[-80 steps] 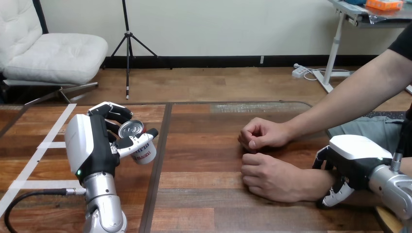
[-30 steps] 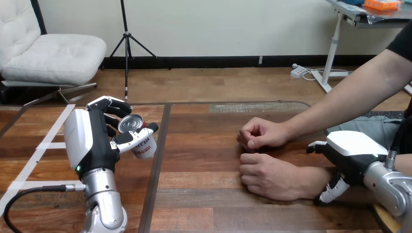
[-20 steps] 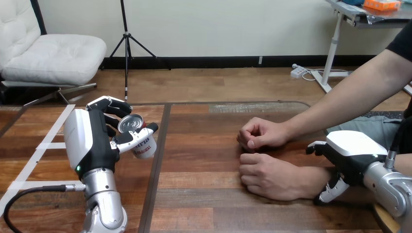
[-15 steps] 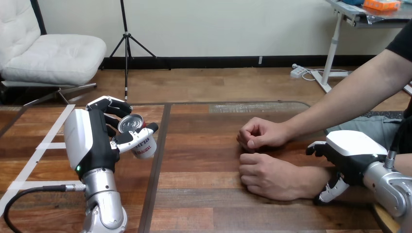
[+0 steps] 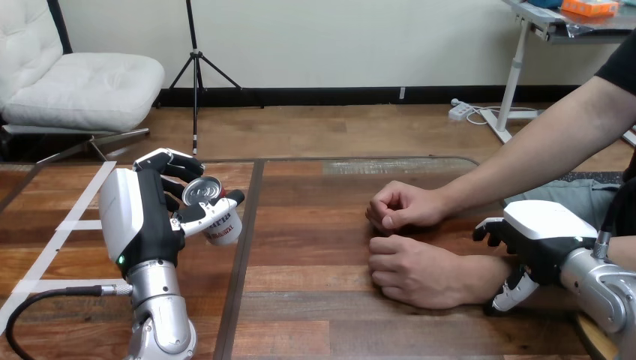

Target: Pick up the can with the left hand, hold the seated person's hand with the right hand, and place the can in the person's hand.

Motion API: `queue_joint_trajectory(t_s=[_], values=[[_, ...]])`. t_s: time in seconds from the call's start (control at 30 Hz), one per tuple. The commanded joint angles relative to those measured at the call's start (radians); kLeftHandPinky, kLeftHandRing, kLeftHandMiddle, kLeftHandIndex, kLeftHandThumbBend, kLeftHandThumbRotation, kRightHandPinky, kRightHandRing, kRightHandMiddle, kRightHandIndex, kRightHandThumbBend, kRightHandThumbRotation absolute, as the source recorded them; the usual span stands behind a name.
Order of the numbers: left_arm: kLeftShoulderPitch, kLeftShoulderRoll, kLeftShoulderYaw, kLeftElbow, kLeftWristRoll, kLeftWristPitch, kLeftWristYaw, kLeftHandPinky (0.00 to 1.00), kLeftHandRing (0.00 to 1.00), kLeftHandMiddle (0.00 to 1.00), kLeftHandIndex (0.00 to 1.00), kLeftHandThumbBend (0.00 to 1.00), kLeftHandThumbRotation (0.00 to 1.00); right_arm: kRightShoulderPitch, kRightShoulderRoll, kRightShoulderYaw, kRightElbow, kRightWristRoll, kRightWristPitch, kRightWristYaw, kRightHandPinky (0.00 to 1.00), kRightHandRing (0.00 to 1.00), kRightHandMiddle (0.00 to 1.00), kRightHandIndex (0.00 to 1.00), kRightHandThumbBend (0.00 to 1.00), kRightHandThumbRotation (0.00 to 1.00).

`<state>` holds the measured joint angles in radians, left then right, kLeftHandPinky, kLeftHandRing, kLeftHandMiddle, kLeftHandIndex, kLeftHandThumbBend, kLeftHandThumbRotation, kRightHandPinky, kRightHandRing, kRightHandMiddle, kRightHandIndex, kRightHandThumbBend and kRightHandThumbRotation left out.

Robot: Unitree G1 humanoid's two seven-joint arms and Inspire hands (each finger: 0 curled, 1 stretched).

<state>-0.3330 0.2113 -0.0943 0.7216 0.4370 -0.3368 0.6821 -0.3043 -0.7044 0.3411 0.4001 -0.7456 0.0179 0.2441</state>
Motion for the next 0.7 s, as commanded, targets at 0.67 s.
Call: queue_joint_trajectory(t_s=[0.67], values=[[-0.066,0.007,0.016,-0.039,-0.002,-0.006,0.005,0.32,0.37,0.43,0.44,0.72,0.00,0.066,0.038,0.050,0.127,0.014,-0.033,0.016,0.51,0.64,0.71,0.77,0.87,0.05]])
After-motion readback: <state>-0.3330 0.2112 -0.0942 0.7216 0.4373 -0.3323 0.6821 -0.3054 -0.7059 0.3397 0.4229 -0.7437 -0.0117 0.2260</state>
